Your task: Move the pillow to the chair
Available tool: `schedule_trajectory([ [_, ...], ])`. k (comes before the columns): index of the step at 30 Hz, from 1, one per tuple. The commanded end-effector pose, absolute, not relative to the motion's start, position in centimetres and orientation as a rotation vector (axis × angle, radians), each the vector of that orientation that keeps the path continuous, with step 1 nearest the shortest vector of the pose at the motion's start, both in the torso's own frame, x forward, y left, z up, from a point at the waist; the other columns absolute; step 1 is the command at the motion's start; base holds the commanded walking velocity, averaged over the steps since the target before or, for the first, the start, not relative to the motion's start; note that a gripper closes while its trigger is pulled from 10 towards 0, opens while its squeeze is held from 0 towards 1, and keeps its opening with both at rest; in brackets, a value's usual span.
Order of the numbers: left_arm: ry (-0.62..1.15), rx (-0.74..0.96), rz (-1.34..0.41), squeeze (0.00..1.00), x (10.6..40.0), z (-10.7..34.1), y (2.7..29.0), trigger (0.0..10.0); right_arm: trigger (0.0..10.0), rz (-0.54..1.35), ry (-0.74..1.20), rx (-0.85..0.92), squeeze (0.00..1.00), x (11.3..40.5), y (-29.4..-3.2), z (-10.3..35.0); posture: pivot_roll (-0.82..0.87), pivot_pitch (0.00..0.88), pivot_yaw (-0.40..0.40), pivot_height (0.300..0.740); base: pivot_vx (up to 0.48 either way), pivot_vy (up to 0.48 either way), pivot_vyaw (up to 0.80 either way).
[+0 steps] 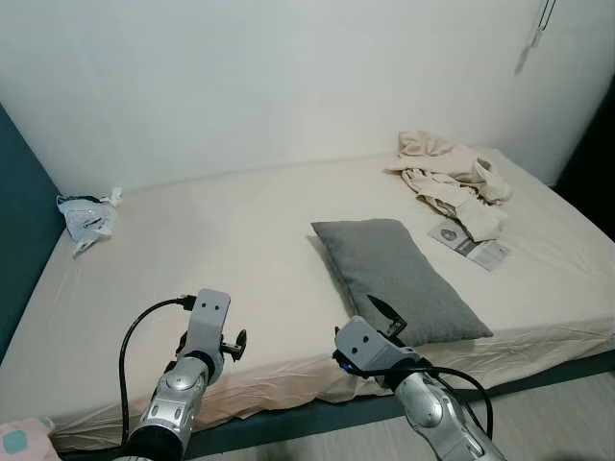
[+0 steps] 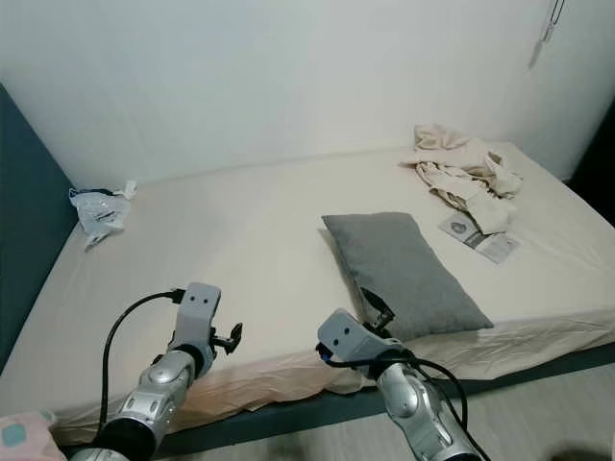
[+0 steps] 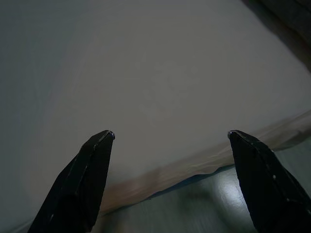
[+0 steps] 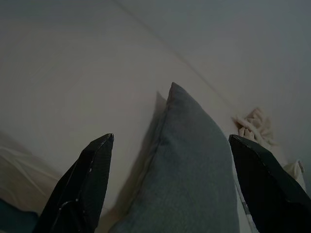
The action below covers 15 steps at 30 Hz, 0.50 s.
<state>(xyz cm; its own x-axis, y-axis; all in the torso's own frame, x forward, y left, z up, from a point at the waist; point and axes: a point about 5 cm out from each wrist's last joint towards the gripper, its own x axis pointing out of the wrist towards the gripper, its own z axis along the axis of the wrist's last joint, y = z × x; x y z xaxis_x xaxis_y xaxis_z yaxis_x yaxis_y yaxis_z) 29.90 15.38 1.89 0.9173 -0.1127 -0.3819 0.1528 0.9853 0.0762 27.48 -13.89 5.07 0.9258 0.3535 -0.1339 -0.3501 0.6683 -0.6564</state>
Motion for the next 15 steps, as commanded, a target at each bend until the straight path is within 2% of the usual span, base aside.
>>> schedule_trajectory([
  [1, 0.398, 0.097, -0.121, 0.0, 29.95, 1.87, 15.65, 10.0, 10.0, 0.405, -0.004, -0.73, 0.0, 27.58, -13.53, 4.96, -0.08, 0.063, 0.056, 0.74, 0.0, 0.0, 0.0],
  [15, 0.393, 0.098, -0.114, 0.0, 30.16, 2.06, 15.76, 10.0, 10.0, 0.407, -0.004, -0.733, 0.0, 27.74, -13.48, 4.97, -0.07, 0.067, 0.043, 0.74, 0.0, 0.0, 0.0],
])
